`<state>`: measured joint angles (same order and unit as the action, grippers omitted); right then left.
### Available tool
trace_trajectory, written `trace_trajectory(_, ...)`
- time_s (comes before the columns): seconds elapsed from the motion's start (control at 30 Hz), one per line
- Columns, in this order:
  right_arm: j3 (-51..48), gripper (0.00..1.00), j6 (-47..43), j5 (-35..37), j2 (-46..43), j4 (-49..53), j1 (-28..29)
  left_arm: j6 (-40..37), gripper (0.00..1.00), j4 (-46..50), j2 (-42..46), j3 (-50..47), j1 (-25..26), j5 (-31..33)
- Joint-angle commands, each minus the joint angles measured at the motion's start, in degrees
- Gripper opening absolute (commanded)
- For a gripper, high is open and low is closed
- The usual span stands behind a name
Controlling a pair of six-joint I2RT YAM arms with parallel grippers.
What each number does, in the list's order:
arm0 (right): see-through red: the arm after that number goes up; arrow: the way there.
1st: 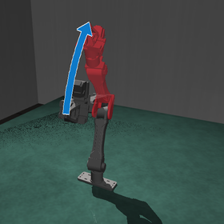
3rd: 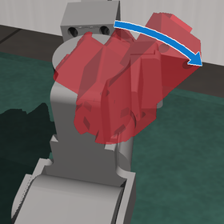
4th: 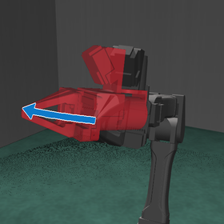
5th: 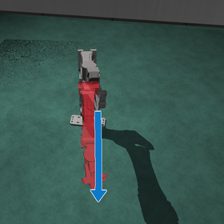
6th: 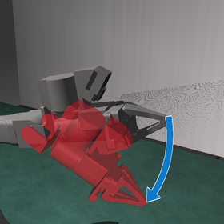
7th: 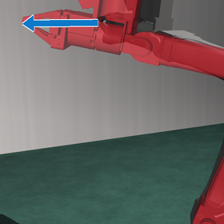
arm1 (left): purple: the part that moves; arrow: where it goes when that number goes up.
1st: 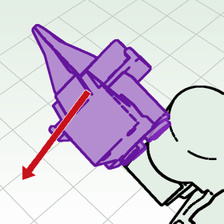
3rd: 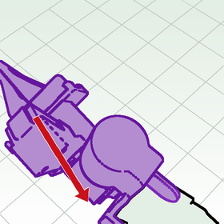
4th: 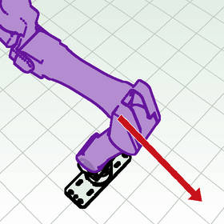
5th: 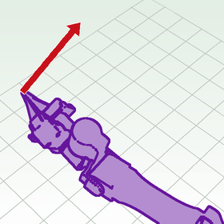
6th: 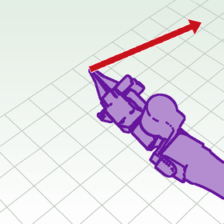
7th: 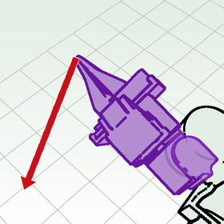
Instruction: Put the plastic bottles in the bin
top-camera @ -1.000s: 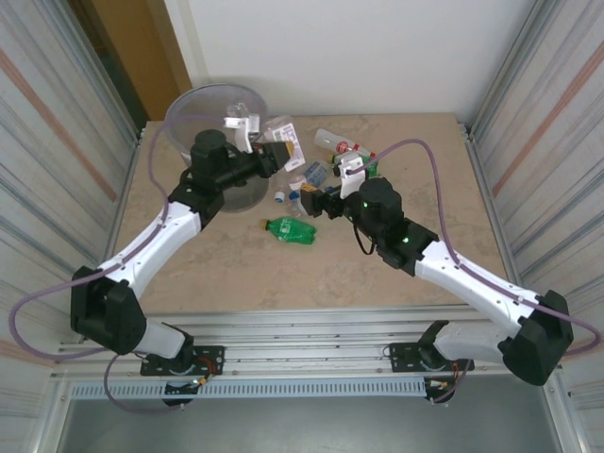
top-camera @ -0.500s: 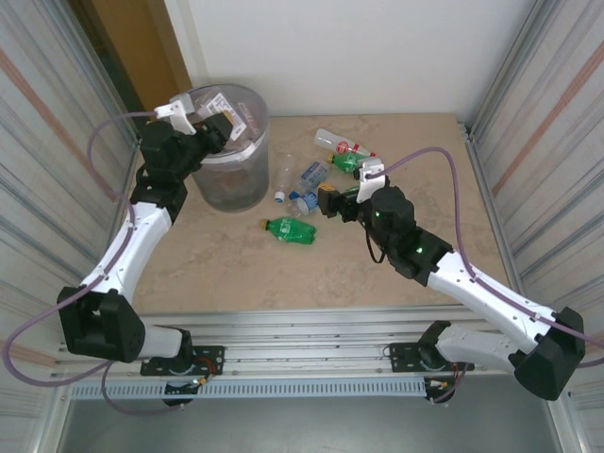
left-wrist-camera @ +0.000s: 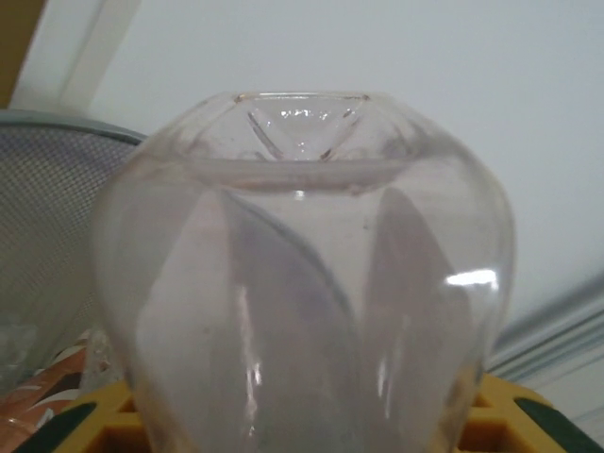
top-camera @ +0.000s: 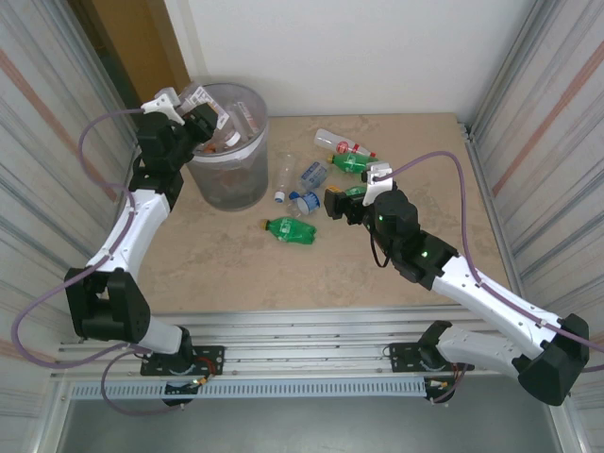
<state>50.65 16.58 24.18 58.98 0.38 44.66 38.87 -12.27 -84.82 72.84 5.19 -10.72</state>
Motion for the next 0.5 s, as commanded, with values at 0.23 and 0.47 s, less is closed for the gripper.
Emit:
trace_trajectory(0.23,-0.4,0.98,2.7,1.8,-0.9,1.7,0.3,-1.1,0.20,0.1,-2.9,5.6,-0.1,6.1)
trace_trajectory(0.47,-0.4,0.98,2.7,1.8,-0.8,1.8,0.2,-2.0,0.52,1.5,-5.7,6.0,-0.1,5.3)
